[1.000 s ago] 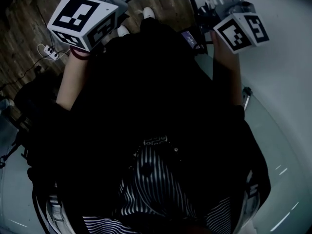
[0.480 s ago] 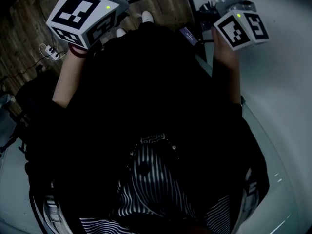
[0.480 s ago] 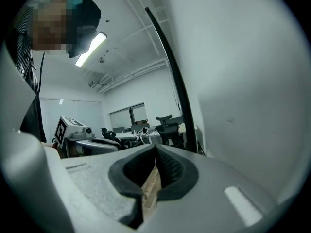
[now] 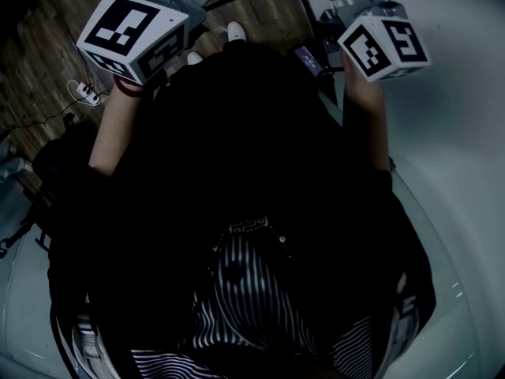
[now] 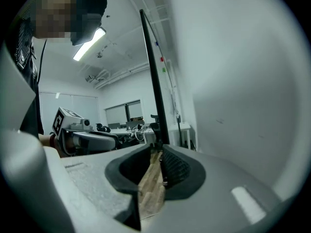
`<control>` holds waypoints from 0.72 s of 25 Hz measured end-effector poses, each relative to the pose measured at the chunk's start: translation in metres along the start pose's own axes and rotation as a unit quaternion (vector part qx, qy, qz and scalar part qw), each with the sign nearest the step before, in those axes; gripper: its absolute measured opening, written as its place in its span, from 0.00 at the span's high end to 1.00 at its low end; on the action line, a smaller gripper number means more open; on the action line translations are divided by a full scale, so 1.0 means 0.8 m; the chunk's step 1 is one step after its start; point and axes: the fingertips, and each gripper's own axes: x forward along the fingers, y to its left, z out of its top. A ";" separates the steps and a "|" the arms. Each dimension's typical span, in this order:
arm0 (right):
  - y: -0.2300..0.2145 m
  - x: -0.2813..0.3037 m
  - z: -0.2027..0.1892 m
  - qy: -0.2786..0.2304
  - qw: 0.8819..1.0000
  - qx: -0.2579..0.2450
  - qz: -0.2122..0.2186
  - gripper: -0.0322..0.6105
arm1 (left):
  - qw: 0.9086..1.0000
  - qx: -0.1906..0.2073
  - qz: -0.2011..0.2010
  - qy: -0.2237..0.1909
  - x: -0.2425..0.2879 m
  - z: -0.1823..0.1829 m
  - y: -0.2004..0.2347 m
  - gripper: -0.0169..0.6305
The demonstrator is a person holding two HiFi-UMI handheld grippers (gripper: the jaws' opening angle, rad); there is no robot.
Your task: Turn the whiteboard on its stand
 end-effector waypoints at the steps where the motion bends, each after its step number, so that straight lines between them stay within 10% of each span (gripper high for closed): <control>1: -0.004 -0.004 0.000 -0.002 1.000 0.004 0.002 0.84 | 1.000 0.001 0.002 0.001 0.004 0.000 -0.004 0.97; 18: -0.025 0.064 0.001 0.019 0.997 -0.014 0.067 0.58 | 0.997 -0.036 0.074 0.003 0.008 -0.009 0.019 0.97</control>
